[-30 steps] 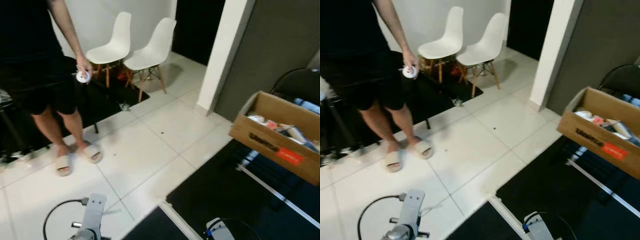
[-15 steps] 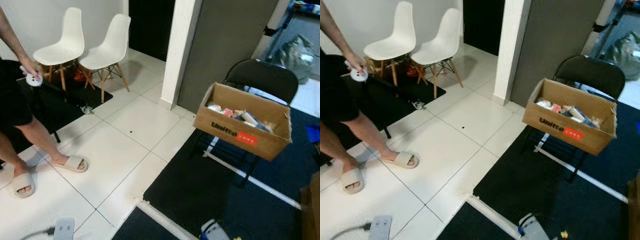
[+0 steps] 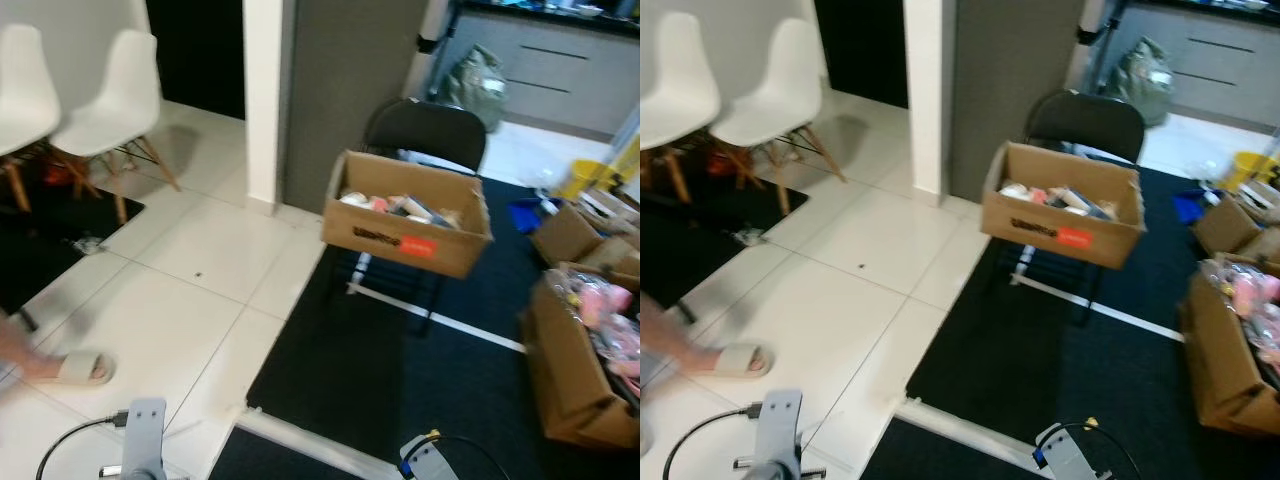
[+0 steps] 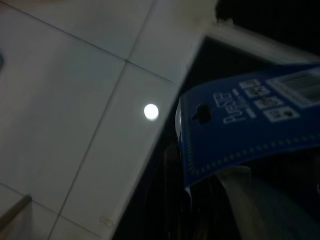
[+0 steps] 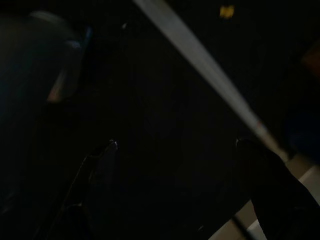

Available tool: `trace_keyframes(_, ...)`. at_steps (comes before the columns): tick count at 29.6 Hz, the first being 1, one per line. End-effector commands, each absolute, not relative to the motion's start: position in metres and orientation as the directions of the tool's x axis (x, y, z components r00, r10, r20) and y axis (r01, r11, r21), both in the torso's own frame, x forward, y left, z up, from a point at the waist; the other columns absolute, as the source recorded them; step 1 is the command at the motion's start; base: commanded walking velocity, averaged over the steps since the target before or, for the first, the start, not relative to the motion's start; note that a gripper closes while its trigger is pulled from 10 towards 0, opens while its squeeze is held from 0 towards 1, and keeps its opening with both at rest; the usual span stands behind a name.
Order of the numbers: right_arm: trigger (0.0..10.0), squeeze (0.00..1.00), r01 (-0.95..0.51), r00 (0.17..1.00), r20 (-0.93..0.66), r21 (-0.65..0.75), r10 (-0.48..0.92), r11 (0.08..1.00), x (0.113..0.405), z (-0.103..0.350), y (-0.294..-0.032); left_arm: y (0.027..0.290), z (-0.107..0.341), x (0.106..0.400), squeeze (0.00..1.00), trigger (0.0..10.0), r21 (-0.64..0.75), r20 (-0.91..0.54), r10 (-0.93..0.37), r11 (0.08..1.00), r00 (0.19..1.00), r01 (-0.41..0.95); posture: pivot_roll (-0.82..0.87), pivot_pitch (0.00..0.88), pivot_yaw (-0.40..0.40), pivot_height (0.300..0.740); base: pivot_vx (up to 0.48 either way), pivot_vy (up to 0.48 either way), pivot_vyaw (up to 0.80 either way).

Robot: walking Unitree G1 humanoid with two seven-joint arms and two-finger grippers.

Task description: Picking trash to rubbish bin

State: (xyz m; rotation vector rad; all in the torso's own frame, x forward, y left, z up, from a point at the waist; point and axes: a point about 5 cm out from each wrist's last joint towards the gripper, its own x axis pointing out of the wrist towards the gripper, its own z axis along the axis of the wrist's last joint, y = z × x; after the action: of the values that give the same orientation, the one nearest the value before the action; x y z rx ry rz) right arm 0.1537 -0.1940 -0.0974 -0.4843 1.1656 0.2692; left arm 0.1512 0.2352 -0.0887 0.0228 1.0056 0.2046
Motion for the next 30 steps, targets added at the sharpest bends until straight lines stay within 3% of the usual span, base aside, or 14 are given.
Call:
trace_keyframes(1,10.0,0.0,-0.456,0.373,-0.927,-0.23,-0.05,0.86,0.153,-0.098,-0.195,0.229,-0.092,0.147,0.0,10.0,0.105,-0.851,0.165,0.984,0.498,-0.146,0.12,0.0,-0.033,0.74,0.0,0.0,-0.77)
trace_keyframes(10,10.0,0.0,-0.509,0.331,-0.942,-0.22,-0.047,0.832,0.141,-0.102,-0.197,0.235,-0.097,0.128,0.0,10.0,0.082,-0.865,0.178,0.973,0.468,-0.218,0.17,0.0,-0.073,0.74,0.0,0.0,-0.77)
trace_keyframes(14,10.0,0.0,-0.513,0.346,-0.938,-0.223,-0.038,0.829,0.145,-0.1,-0.195,0.234,-0.099,0.122,0.0,10.0,0.074,-0.877,0.167,0.973,0.45,-0.218,0.17,0.0,-0.071,0.74,0.0,0.0,0.0)
trace_keyframes(26,10.0,0.0,-0.518,0.36,-0.933,-0.203,-0.003,0.831,0.153,-0.099,-0.184,0.232,-0.101,0.118,0.0,10.0,0.066,-0.886,0.154,0.976,0.438,-0.208,0.19,0.0,-0.067,0.74,0.372,0.0,0.0)
trace_keyframes(30,10.0,0.0,-0.521,0.342,-0.94,-0.199,-0.011,0.83,0.148,-0.101,-0.184,0.233,-0.101,0.116,0.0,10.0,0.067,-0.888,0.153,0.976,0.434,-0.207,0.18,0.0,-0.059,0.74,0.48,0.0,-0.6)
